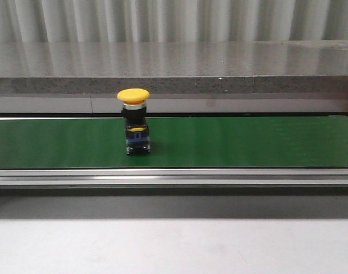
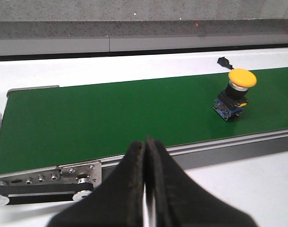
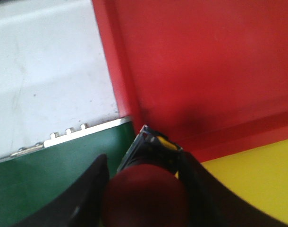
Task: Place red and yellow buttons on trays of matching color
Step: 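Carry the red button into the red tray and release it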
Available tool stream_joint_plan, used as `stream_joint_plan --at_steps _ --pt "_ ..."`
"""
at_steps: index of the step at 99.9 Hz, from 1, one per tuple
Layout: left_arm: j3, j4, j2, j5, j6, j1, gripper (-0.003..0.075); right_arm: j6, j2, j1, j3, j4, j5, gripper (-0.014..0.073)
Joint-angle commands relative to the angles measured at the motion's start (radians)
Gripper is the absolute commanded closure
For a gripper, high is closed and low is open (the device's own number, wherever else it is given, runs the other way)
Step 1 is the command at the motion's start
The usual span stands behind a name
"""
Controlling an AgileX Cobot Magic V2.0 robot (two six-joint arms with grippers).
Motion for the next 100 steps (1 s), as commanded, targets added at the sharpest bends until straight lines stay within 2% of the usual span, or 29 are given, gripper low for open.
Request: stream_joint_plan --at_steps 1,42,68,73,77,92,100 --pt "-0.025 -0.017 0.009 -0.064 0.0 -0.009 0.074 -0.002 0.005 -0.035 -0.076 0.026 -0.006 0.0443" --pt "-0.025 -0.017 0.009 -0.064 0.0 -0.009 0.074 -0.002 0.196 -0.056 -0.163 0.095 -0.15 0.0443" --pt "-0.025 -0.017 0.009 -0.064 0.0 -0.009 0.074 -0.002 0.289 -0.056 -0.229 0.135 -0.161 0.0434" --pt "-0.025 -0.017 0.009 -0.064 0.0 -0.009 0.074 -0.003 0.295 -0.056 -0.233 0.135 -0.159 0.0399" --pt "-0.025 -0.017 0.009 -0.064 0.0 -0.009 0.074 -0.004 0.296 -0.056 -0.233 0.135 -0.161 0.0337" --pt "-0.025 -0.017 0.009 -0.064 0.0 -0.009 0.074 -0.004 0.297 -0.056 -0.233 0.135 -0.17 0.001" --pt "-0.025 -0.017 0.009 -0.064 0.0 -0.009 0.074 -0.007 0.293 -0.056 -0.233 0.135 -0.164 -0.0068"
